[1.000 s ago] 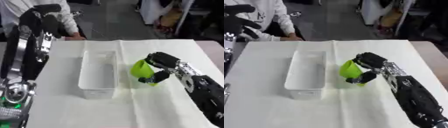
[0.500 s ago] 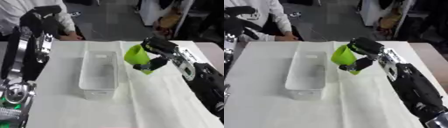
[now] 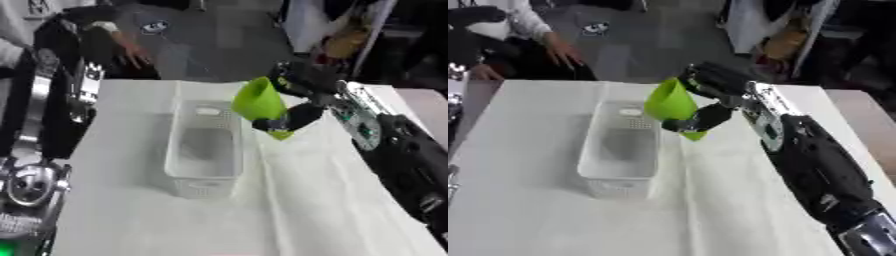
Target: Pick up objects on the table and place them in the box.
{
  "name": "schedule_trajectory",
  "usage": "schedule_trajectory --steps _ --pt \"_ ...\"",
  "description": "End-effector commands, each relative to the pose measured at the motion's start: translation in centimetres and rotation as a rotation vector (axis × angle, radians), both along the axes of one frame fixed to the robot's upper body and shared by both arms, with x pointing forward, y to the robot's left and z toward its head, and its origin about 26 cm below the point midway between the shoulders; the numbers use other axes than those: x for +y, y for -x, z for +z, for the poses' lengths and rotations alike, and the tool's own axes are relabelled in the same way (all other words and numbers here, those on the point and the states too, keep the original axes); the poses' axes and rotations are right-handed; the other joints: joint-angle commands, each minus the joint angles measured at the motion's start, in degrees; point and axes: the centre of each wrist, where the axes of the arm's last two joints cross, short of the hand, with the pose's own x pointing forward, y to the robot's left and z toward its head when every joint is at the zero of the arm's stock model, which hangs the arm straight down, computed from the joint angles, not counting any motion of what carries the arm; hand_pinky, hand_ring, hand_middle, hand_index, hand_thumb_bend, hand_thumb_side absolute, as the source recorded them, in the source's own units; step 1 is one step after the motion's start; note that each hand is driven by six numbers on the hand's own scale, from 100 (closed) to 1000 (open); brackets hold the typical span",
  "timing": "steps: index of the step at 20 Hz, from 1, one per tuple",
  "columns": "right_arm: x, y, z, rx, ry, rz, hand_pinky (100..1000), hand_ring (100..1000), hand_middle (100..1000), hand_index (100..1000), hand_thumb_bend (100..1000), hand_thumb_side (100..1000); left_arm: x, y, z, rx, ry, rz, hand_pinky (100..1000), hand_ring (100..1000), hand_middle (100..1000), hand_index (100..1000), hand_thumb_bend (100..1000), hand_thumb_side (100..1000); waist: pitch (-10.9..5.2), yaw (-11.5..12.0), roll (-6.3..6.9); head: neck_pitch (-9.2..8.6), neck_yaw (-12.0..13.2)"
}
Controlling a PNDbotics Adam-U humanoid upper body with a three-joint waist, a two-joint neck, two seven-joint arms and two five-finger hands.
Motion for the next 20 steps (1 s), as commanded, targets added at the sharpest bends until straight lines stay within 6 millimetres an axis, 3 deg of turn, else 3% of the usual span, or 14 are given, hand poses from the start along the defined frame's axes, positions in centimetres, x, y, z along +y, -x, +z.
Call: schedule_trajectory --steps 1,11,20 --pt "0.7 0.1 1.8 -0.037 -0.015 0.030 100 100 100 295 100 856 -0.3 0.3 1.1 -0.042 0.007 -0.008 468 567 760 837 273 965 -0.89 0.5 0.02 -0.96 -1.0" --pt "2.3 0.1 2.2 -0.032 -0.075 0.085 100 100 100 297 100 856 -1.2 0.2 2.0 -0.081 0.032 -0.033 471 569 761 839 281 963 -0.10 3.4 -1.18 -1.45 -1.7" --pt "1.7 0.2 2.9 -0.080 -0.171 0.090 100 100 100 299 100 858 -2.1 0.3 3.0 -0.106 0.043 -0.056 471 568 761 841 279 970 1.42 5.9 -2.14 -2.64 -1.9"
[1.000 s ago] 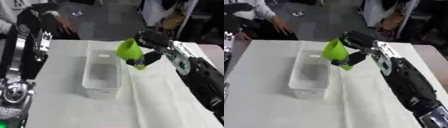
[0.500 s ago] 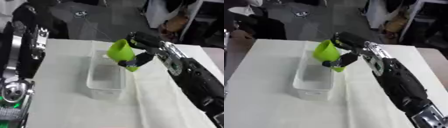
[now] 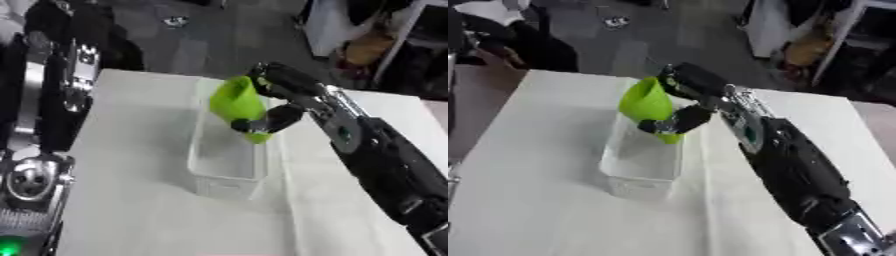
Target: Pick up objects on the table and place them in the box.
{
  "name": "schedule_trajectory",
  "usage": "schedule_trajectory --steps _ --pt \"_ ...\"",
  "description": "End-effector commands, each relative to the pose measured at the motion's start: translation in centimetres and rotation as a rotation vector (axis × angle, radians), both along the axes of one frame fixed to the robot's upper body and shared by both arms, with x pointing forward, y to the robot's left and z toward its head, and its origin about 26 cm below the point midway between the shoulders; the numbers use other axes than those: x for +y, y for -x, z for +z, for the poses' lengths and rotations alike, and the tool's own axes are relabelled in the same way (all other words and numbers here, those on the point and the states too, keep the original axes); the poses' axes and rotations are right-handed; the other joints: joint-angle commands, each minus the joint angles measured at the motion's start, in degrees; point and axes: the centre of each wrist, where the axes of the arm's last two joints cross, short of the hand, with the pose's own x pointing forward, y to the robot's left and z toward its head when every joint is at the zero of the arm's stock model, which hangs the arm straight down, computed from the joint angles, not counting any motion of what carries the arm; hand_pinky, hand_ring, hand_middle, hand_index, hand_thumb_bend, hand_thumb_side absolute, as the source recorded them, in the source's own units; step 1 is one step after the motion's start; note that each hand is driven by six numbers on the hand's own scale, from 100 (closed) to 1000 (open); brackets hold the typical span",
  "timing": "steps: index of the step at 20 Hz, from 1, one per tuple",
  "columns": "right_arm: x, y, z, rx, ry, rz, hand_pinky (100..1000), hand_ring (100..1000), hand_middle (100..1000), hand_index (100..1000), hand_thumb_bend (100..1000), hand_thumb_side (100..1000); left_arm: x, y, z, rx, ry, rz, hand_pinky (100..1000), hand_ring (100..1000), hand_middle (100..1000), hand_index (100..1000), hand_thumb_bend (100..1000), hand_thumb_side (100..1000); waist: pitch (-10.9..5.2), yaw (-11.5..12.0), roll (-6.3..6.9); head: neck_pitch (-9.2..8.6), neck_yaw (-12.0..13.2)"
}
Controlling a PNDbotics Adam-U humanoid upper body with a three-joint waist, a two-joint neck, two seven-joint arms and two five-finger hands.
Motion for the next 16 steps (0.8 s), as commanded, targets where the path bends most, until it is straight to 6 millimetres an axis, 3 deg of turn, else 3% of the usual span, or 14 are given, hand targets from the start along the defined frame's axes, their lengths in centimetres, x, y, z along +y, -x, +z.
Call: schedule_trajectory --steps 1,6,9,10,11,12,13,14,15,16 --pt "-1.2 0.3 2.3 -0.076 -0.057 -0.005 100 100 100 299 100 858 -0.3 0.4 0.9 -0.036 -0.001 -0.011 471 568 761 841 278 971 -0.55 0.3 0.22 -1.33 -0.8" --pt "-2.9 0.8 2.2 -0.104 -0.101 -0.023 100 100 100 305 100 869 -0.5 0.4 1.1 -0.034 -0.009 -0.018 470 567 761 841 274 975 -0.13 0.8 -0.11 -1.55 -0.8" --pt "-3.4 0.9 2.2 -0.117 -0.137 -0.037 100 100 100 370 100 942 -0.5 0.4 1.1 -0.029 -0.016 -0.019 470 567 761 842 271 977 -0.06 0.8 -0.17 -1.51 -0.7" --pt "-3.6 0.9 2.1 -0.119 -0.146 -0.046 100 127 230 463 100 988 -0.5 0.4 1.1 -0.029 -0.016 -0.019 470 567 761 842 272 977 -0.06 0.8 -0.17 -1.48 -0.7" --pt "-3.8 0.9 1.9 -0.112 -0.145 -0.063 100 293 381 577 100 926 -0.4 0.4 1.1 -0.028 -0.017 -0.018 470 567 761 842 271 977 -0.07 0.8 -0.17 -1.43 -0.7" --pt "-4.0 0.8 1.7 -0.096 -0.124 -0.087 100 356 434 619 100 911 -0.4 0.4 1.0 -0.027 -0.018 -0.017 470 567 761 842 271 977 -0.09 0.7 -0.16 -1.38 -0.7" --pt "-4.1 0.7 1.5 -0.076 -0.094 -0.112 180 521 584 731 189 915 -0.4 0.4 1.0 -0.025 -0.019 -0.017 470 567 761 842 270 978 -0.11 0.7 -0.14 -1.36 -0.7" --pt "-4.2 0.6 1.4 -0.061 -0.067 -0.130 112 483 545 704 148 905 -0.4 0.4 1.0 -0.024 -0.020 -0.016 470 567 761 842 270 977 -0.13 0.6 -0.12 -1.35 -0.8" --pt "-4.2 0.6 1.3 -0.050 -0.048 -0.143 465 678 731 807 323 960 -0.4 0.4 1.0 -0.023 -0.021 -0.016 470 567 761 842 270 978 -0.14 0.6 -0.11 -1.38 -0.8" --pt "-4.3 0.6 1.3 -0.040 -0.035 -0.152 584 745 752 821 350 969 -0.3 0.4 1.0 -0.023 -0.021 -0.015 470 567 761 842 270 978 -0.15 0.5 -0.09 -1.43 -0.8"
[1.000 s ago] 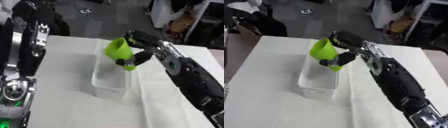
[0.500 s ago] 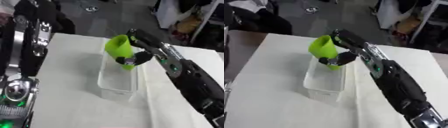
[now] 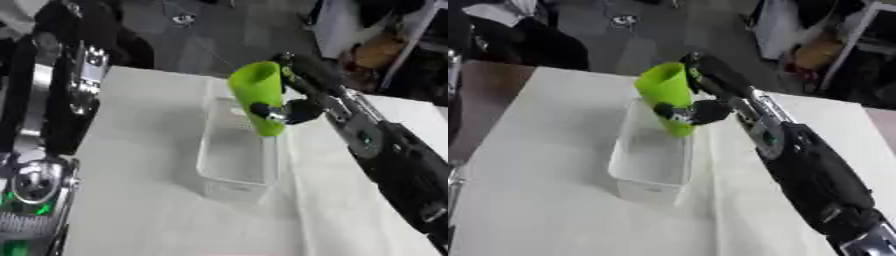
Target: Pick up objects on the table and place them in the box.
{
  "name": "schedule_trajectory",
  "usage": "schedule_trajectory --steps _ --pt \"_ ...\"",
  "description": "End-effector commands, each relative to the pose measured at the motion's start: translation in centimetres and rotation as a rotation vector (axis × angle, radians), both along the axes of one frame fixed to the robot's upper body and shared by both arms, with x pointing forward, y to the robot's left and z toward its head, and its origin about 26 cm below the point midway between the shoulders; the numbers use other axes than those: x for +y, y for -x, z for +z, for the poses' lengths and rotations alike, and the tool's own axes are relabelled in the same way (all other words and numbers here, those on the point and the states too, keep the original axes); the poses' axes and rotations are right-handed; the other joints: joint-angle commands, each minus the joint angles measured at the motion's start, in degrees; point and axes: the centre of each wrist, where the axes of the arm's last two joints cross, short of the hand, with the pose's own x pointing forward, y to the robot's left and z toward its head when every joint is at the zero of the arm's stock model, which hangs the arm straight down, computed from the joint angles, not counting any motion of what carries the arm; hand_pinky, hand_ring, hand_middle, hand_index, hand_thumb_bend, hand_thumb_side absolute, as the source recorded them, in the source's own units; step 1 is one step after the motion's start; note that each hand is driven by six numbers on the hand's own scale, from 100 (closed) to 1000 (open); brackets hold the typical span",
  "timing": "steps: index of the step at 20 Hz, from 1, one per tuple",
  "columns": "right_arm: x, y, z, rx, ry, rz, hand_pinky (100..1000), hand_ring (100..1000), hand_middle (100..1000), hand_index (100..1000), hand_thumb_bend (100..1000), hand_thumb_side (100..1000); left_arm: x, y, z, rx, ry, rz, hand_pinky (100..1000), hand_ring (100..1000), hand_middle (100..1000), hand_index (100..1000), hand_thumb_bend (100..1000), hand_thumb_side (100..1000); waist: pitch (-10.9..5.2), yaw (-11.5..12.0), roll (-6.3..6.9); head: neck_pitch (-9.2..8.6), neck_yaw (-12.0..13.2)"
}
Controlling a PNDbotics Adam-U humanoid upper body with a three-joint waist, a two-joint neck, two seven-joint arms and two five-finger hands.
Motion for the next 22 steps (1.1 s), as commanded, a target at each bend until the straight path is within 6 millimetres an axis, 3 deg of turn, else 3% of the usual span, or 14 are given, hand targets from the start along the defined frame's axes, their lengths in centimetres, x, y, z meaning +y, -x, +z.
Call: schedule_trajectory --steps 1,5,8,18,22 --pt "-1.07 0.03 1.06 0.006 0.045 -0.047 648 780 814 867 413 1000 -0.01 0.36 0.73 -0.031 -0.006 -0.005 470 567 761 842 270 978 -0.89 -0.2 0.44 -0.54 -0.7" --pt "-1.34 0.07 0.98 0.028 0.035 -0.054 734 822 857 897 461 1000 -0.01 0.36 0.70 -0.030 -0.008 -0.006 470 567 761 842 270 978 -0.91 -0.2 0.44 -0.63 -0.4" --pt "-1.44 0.10 1.09 0.031 0.026 -0.061 747 830 863 901 482 1000 -0.03 0.36 0.70 -0.030 -0.008 -0.007 471 567 761 842 270 978 -0.91 -0.2 0.37 -0.75 -0.2" --pt "-1.37 0.24 1.37 0.041 0.076 -0.068 880 926 942 965 701 988 -0.05 0.36 0.76 -0.033 -0.008 -0.008 472 568 762 842 272 976 -1.00 0.0 0.16 -0.70 0.4" --pt "-1.31 0.35 1.77 0.035 0.089 -0.068 887 932 945 966 712 998 -0.04 0.37 0.76 -0.033 -0.009 -0.007 473 568 762 842 272 976 -1.07 -0.1 0.15 -0.78 0.6"
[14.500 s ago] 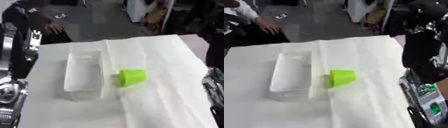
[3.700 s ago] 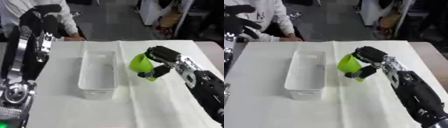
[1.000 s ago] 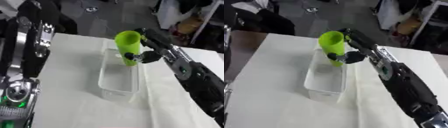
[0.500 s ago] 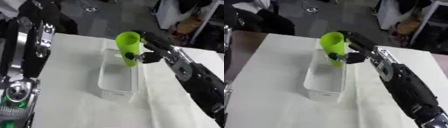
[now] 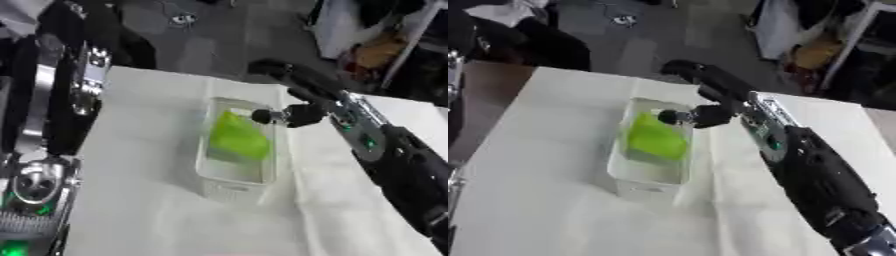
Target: Pick up objects on the table and place them in the box.
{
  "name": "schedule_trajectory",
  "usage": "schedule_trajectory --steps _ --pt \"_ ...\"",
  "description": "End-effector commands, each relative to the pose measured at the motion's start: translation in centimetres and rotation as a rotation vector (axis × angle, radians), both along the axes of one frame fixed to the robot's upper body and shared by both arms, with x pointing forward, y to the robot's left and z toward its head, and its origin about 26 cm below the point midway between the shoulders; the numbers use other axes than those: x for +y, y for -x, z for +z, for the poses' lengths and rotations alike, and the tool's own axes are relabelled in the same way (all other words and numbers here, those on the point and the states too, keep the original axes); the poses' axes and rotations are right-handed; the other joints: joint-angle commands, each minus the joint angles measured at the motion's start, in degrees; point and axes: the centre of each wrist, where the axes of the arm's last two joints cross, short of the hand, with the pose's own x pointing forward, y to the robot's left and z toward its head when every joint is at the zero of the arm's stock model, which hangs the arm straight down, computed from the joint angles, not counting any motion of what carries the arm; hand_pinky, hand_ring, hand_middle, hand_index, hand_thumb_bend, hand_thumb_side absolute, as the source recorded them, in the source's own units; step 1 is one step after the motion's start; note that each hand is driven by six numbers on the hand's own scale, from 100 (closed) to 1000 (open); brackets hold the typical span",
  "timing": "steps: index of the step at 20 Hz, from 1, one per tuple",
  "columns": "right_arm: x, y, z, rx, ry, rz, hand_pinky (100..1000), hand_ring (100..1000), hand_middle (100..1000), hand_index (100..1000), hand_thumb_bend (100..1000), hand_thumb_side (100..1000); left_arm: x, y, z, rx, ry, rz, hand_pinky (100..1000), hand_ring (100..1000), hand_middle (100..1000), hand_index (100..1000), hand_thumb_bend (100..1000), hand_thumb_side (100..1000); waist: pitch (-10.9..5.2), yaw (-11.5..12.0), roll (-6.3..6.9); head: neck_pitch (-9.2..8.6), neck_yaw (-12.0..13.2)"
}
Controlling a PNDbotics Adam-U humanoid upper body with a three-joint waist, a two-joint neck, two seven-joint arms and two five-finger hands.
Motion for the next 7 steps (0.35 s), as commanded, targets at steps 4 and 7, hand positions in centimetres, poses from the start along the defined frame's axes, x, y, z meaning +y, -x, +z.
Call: schedule_trajectory --steps 4,7 --pt "-0.98 0.37 2.12 -0.058 0.015 -0.023 867 915 929 951 691 998 0.02 0.36 0.77 -0.033 -0.007 -0.004 473 568 762 842 273 975 -1.13 -0.2 0.23 -0.77 0.7" --pt "-1.13 0.47 2.11 -0.069 -0.005 -0.023 843 900 916 937 668 1000 0.09 0.35 0.74 -0.032 -0.009 0.000 473 568 762 842 272 975 -1.15 -0.4 0.29 -0.83 1.0"
